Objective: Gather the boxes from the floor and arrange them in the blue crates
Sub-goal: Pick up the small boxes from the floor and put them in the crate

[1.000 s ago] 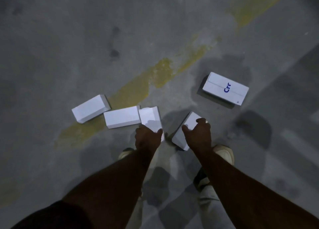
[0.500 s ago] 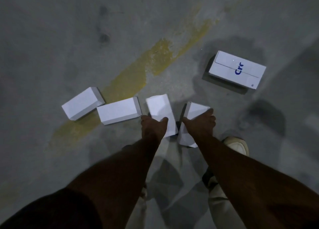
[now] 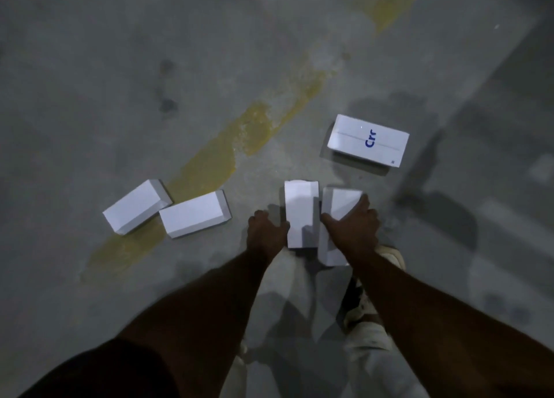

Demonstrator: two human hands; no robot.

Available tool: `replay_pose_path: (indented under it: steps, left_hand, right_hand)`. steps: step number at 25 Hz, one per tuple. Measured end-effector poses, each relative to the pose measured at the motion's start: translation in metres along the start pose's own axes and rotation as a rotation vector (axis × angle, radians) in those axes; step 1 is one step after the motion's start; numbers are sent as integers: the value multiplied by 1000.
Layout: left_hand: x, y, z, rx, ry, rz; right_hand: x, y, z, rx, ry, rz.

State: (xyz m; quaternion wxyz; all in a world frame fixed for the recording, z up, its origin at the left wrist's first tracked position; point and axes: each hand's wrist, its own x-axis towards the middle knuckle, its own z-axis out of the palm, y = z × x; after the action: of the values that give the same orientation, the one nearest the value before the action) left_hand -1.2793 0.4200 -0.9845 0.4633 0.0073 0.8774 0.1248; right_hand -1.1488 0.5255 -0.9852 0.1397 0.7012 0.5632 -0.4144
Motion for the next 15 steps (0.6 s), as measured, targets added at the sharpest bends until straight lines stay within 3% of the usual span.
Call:
replay_pose_path:
  steps: [3,7,10,15]
  left_hand:
    - [18,-4,36,-124,-78,10]
    - [24,-2,56,-290,-171,-41]
    - [13,9,32,-383,-285,-124]
    - [-46,51,-22,-516,-461,-90]
  right_hand:
    - [27,22,11,-52,-72,-30]
    - [25,21,32,135,-302,-130]
    - [9,5,19,370,-433,-120]
    - [-39,-28,-48,655,-598,-118]
